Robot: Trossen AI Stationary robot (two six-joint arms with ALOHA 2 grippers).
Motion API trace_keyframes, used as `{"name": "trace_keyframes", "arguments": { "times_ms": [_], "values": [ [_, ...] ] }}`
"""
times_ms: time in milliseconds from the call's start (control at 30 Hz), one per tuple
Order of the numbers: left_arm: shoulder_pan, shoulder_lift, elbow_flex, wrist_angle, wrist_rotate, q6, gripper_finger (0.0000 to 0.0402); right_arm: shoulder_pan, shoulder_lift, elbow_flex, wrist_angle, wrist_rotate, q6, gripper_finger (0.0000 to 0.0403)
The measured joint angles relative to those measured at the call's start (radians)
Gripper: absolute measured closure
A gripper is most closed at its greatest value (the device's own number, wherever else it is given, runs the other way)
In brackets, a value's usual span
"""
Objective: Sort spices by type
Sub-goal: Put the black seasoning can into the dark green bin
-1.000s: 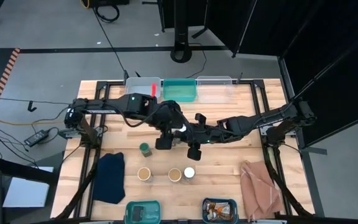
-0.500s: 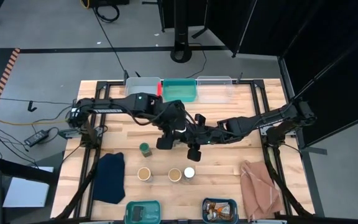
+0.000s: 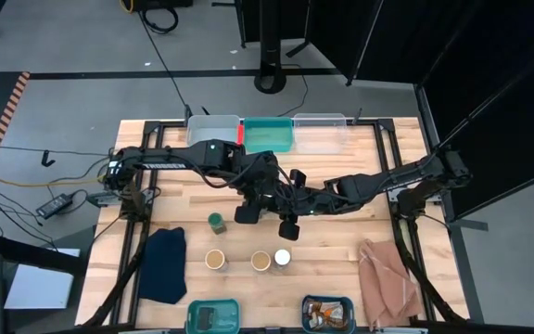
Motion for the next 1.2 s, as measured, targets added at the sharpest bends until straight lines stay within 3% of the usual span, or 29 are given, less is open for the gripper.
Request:
{"name": "trace_keyframes", "arguments": {
  "times_ms": [367, 533, 933, 1200],
  "values": [
    [0.0, 0.0, 0.0, -0.004, 0.024, -0.011, 0.0255, 0.0, 0.0, 0.0, 0.001, 0.003, -0.001, 0.0262],
    [-0.001, 0.0, 0.0, -0.005, 0.024, -0.011, 0.0271, 0.0, 0.0, 0.0, 0.002, 0.0, -0.004, 0.0262],
    [-0.001, 0.0, 0.0, -0.005, 0.014, -0.034, 0.0268, 0.0, 0.0, 0.0, 0.011, -0.007, 0.014, 0.0101],
    [-0.001, -0.003, 0.0, -0.042, 0.008, -0.059, 0.0268, -0.002, -0.053, 0.0, -0.048, -0.058, 0.034, 0.0094]
  ]
}}
